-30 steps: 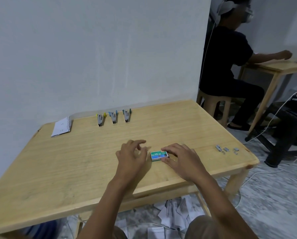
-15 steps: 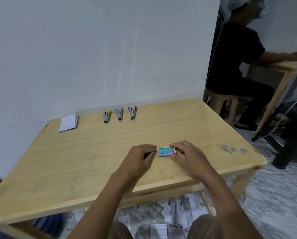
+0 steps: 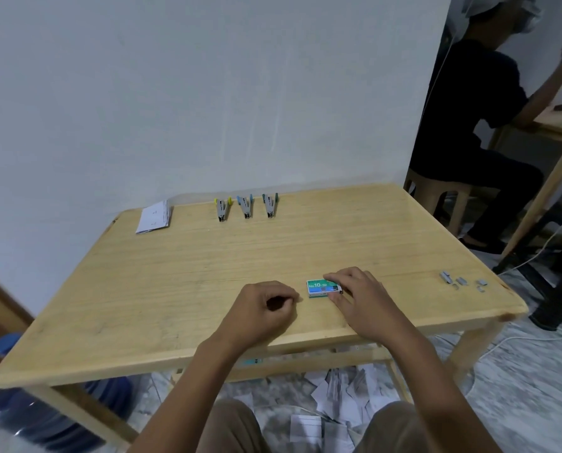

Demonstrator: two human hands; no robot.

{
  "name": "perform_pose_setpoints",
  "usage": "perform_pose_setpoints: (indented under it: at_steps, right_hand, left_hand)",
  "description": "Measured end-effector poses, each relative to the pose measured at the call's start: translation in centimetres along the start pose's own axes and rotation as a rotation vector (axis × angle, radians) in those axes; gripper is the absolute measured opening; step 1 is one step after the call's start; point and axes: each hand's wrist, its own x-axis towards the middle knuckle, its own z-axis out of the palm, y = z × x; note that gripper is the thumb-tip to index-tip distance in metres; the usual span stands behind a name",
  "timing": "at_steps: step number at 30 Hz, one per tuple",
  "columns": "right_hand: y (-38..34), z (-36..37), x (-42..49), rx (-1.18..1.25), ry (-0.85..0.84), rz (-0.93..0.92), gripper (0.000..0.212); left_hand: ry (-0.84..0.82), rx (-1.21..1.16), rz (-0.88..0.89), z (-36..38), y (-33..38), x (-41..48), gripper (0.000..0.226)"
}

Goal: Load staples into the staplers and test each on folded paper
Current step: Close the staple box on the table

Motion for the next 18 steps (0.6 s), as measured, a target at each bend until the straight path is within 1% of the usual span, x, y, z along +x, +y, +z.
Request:
perform_pose_setpoints:
  at_steps: [3, 4, 6, 8, 12, 16, 18]
  right_hand:
    - [-0.8, 0.5, -0.3, 0.059, 0.015, 0.017, 0.046]
    - [-1.0, 0.6, -0.4, 0.094, 0.038, 0.042, 0.050]
    - [-1.2, 0.8, -0.5, 0.127, 0.092, 0.091, 0.054]
    - [-1.3, 0.9, -0.4, 0.108, 0.113, 0.099, 0.051]
    - [-1.3, 1.0, -0.3, 0.065, 0.105, 0.077, 0.040]
    - [-1.4, 0.8, -0.2, 0.056, 0.088, 0.067, 0.037]
    - [-1.4, 0.7, -0.3, 0.056, 0.080, 0.057, 0.036]
  left_hand:
    - [0.029, -0.011, 0.015, 0.1, -0.2, -0.4, 0.022]
    - [0.044, 0.001, 0.013, 0.2, -0.4, -0.4, 0.024]
    - [0.058, 0.064, -0.021, 0.6, -0.7, -0.3, 0.037]
    - [0.051, 0.108, -0.050, 0.9, -0.9, -0.2, 0.043]
    - [0.026, 0.126, -0.029, 1.0, -0.9, -0.1, 0.036]
    - [-0.017, 0.171, 0.002, 1.1, -0.8, 0.1, 0.038]
    - [-0.012, 0.186, 0.015, 1.1, -0.6, 0.1, 0.038]
